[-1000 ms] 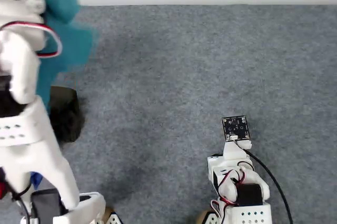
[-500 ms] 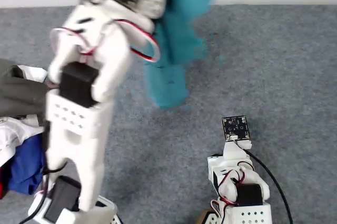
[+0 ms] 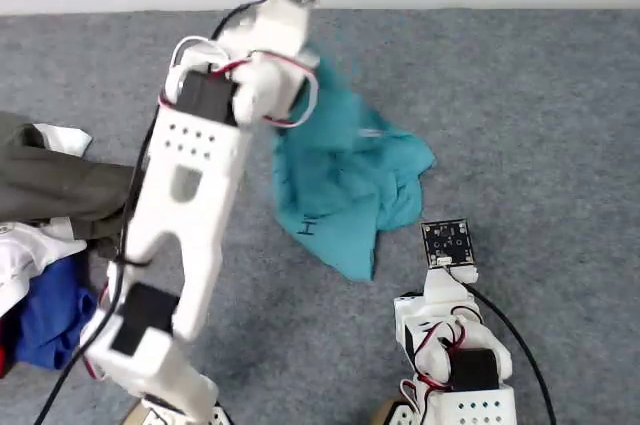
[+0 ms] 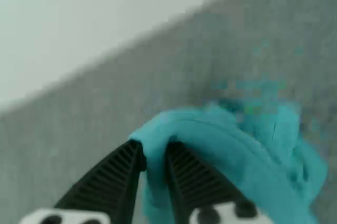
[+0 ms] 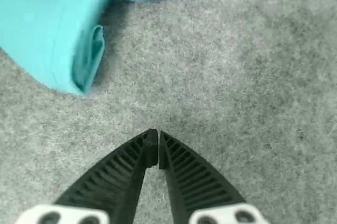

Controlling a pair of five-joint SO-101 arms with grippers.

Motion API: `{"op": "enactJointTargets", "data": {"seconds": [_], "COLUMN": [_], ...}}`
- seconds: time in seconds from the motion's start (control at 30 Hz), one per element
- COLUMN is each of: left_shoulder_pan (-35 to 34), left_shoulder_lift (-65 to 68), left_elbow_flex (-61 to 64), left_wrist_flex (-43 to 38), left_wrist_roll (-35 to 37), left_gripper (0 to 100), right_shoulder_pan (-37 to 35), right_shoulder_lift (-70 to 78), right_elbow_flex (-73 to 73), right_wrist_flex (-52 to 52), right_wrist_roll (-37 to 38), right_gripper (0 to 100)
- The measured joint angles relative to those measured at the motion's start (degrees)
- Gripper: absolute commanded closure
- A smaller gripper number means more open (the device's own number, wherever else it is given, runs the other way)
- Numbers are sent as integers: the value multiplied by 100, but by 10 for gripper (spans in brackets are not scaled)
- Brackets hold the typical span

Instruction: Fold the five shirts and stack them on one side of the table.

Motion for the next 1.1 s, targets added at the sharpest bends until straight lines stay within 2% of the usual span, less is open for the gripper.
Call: {"op": "enactJointTargets", "data": {"seconds": [0.2, 0.43, 0.6, 0.87, 0.97, 1.1], "left_shoulder_pan": [-976, -1776, -2136, -3051, -3437, -3736], "left_shoulder_lift": [782, 976, 976, 967, 695, -352], "left_elbow_flex": [782, 862, 862, 914, 985, 1178], "left_wrist_flex": [615, 1257, 1785, 2356, 2374, 2374], "left_wrist_roll": [0, -18, -369, -413, -404, -387], "left_gripper": [962, 886, 885, 902, 902, 903], "right_shoulder_pan": [0, 0, 0, 0, 0, 0], "right_shoulder_lift": [0, 0, 0, 0, 0, 0], "right_elbow_flex": [0, 0, 0, 0, 0, 0], "right_wrist_flex": [0, 0, 0, 0, 0, 0], "right_wrist_roll": [0, 0, 0, 0, 0, 0], "right_gripper": [988, 988, 988, 988, 988, 988]}}
